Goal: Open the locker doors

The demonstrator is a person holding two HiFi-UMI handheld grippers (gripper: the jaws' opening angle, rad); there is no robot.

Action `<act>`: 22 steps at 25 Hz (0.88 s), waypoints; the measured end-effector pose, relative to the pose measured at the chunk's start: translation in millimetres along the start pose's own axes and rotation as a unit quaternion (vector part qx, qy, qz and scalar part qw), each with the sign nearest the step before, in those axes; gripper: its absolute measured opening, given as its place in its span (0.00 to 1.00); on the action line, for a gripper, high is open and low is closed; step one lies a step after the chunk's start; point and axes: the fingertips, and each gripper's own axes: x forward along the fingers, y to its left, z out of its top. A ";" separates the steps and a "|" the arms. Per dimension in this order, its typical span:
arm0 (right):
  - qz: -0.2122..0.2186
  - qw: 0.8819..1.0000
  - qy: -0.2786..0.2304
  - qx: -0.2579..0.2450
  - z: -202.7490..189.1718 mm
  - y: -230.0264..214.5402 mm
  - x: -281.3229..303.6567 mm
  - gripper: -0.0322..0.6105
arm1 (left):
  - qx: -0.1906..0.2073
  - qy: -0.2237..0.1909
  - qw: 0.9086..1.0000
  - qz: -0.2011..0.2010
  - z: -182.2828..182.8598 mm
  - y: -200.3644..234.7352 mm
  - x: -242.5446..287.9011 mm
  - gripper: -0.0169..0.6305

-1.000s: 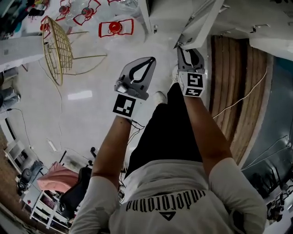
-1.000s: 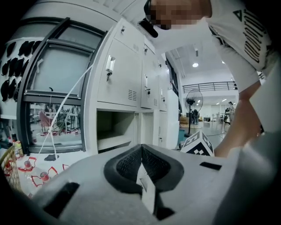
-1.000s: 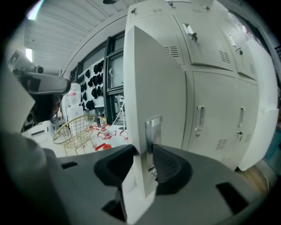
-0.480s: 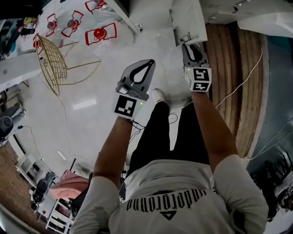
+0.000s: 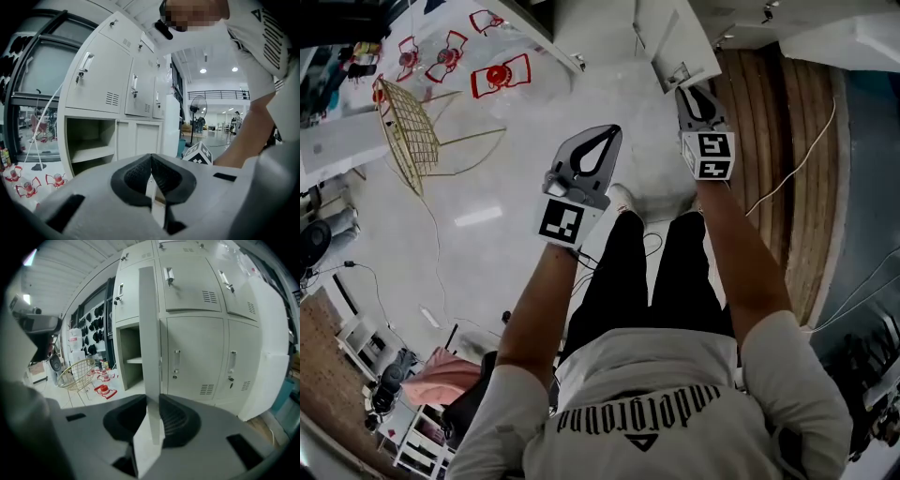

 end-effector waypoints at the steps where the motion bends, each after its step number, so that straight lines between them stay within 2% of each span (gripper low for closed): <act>1: 0.001 1.000 0.000 -0.003 0.7 0.3 0.9 0.19 | 0.002 0.001 1.000 -0.002 2.0 -2.0 1.0 0.04; 3: 0.001 1.000 0.001 -0.003 1.3 -1.4 0.3 0.20 | 0.006 0.001 1.000 -0.004 5.3 -4.4 1.9 0.04; 6: 0.003 1.000 -0.002 0.006 4.8 -5.3 -13.7 0.27 | 0.010 0.002 1.000 -0.007 10.9 -8.2 1.0 0.04; 9: 0.012 1.000 -0.018 0.011 23.8 -5.0 -41.2 0.32 | 0.016 -0.002 1.000 -0.012 26.1 -18.1 -2.1 0.04; 13: 0.025 0.998 -0.050 0.019 64.0 -10.4 -93.4 0.36 | 0.026 -0.009 1.000 -0.012 58.7 -40.0 -5.4 0.04; 17: 0.059 0.995 -0.080 0.003 111.5 -7.9 -153.6 0.38 | 0.012 -0.019 1.000 -0.009 99.5 -62.8 -11.6 0.04; 22: 0.101 0.987 -0.124 -0.029 179.1 -14.6 -227.6 0.39 | 0.028 -0.046 0.998 -0.045 165.4 -104.9 0.4 0.04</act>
